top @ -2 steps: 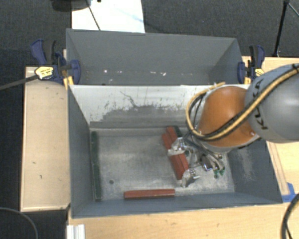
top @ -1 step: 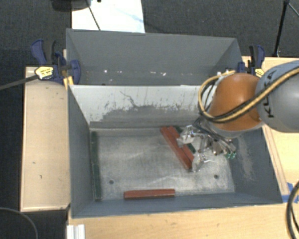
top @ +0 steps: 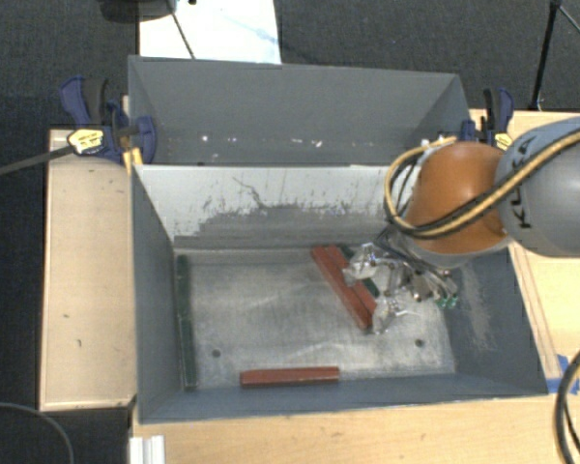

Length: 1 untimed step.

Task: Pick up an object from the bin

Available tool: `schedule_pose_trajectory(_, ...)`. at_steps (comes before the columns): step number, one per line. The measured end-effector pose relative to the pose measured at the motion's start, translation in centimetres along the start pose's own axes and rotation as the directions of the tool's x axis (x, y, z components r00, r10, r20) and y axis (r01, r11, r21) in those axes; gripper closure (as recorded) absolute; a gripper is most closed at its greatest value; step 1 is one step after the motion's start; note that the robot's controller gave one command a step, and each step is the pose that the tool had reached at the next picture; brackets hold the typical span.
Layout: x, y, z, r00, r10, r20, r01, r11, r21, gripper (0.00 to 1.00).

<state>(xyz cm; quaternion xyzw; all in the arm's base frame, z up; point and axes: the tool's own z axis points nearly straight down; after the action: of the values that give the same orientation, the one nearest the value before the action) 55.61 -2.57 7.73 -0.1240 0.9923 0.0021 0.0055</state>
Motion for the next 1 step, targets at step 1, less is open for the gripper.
schedule_pose_trajectory(1, 2.25, -4.32, -0.05, 0.999, 0.049, 0.006, -0.049, 0.999, -0.001, 1.00)
